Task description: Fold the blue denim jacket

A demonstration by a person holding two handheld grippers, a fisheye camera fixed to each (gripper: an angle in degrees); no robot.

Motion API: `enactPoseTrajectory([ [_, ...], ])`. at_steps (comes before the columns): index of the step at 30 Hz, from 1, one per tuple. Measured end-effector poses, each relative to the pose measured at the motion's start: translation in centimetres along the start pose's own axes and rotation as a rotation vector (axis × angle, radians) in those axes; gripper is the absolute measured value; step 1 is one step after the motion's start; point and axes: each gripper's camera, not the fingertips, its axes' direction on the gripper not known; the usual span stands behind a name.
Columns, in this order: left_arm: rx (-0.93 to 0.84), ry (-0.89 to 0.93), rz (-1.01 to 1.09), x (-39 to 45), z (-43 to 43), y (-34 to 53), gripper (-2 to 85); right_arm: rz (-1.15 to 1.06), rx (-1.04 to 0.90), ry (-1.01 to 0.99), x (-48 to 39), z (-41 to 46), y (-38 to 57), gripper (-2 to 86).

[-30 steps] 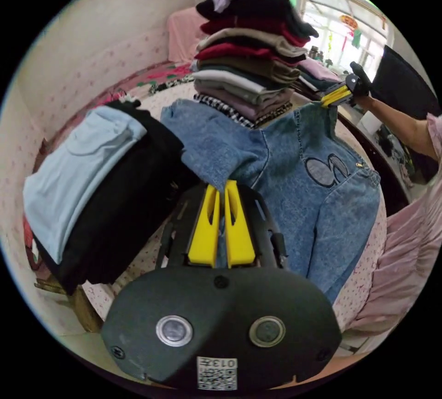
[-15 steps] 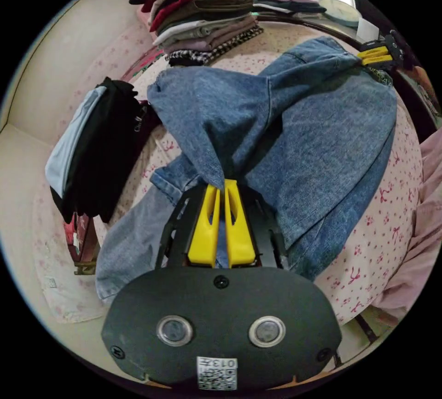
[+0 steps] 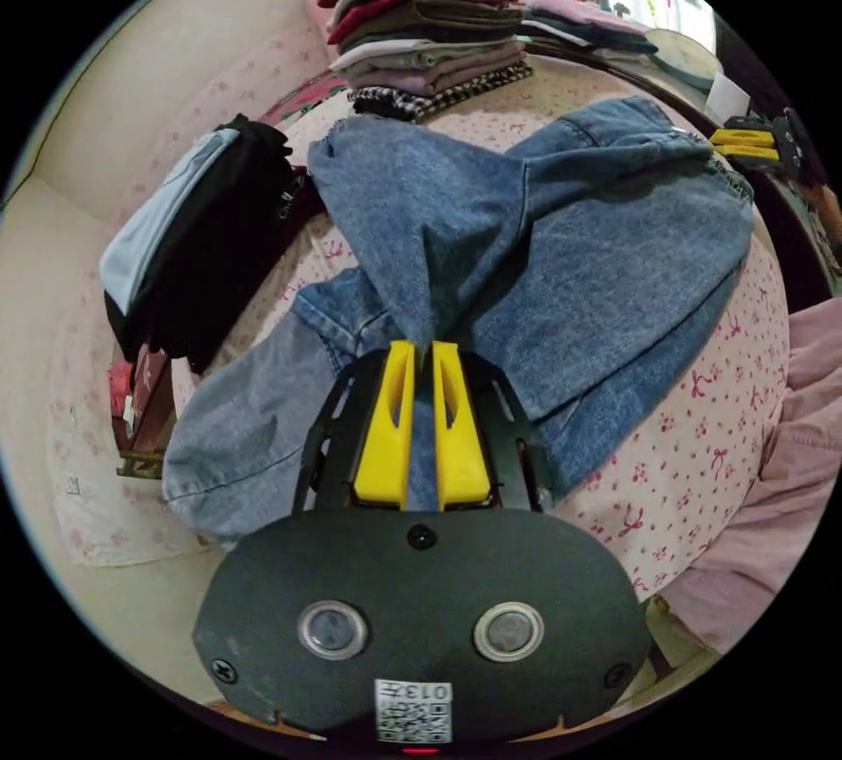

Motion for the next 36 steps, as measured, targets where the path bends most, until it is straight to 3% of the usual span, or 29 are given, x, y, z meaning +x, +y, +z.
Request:
enactPoseTrajectory([
  [9, 0.119, 0.047, -0.321, -6.8, -2.3, 4.4, -0.3, 0.343, 0.158, -0.193, 7.6, -0.6, -0.7, 0.0],
  [12, 0.109, 0.029, -0.329, -7.3, 0.1, 2.4, -0.3, 0.319, 0.148, -0.286, 7.6, 1.7, -2.9, -0.1],
  [15, -0.087, 0.077, -0.296, -8.0, 5.4, 2.0, -0.3, 0.217, 0.035, -0.364, 7.0, 5.1, -3.7, -0.1],
  [19, -0.085, 0.164, -0.262, -9.7, 6.5, 4.9, -0.3, 0.166, -0.008, -0.428, 9.5, 5.9, -3.6, 0.0],
  [23, 0.077, 0.103, -0.370, -13.7, 4.6, 5.6, -0.3, 0.289, 0.222, -0.541, 16.3, 4.5, -4.2, 0.4],
  [27, 0.081, 0.131, -0.327, -15.7, 7.6, 2.4, -0.4, 0.326, 0.306, -0.589, 20.5, 6.2, -10.5, 2.8],
  [29, -0.125, 0.112, -0.239, -16.3, 13.4, 1.0, -0.4, 0.338, 0.325, -0.651, 21.6, 7.6, -14.1, 4.9],
  [33, -0.062, 0.264, -0.425, -21.1, 14.0, 3.6, -0.4, 0.423, 0.295, -0.777, 24.0, 11.8, -21.8, 9.1],
  [36, 0.086, 0.304, -0.491, -21.9, 11.2, 5.5, -0.3, 0.479, 0.251, -0.839, 25.5, 15.1, -25.9, 10.4],
])
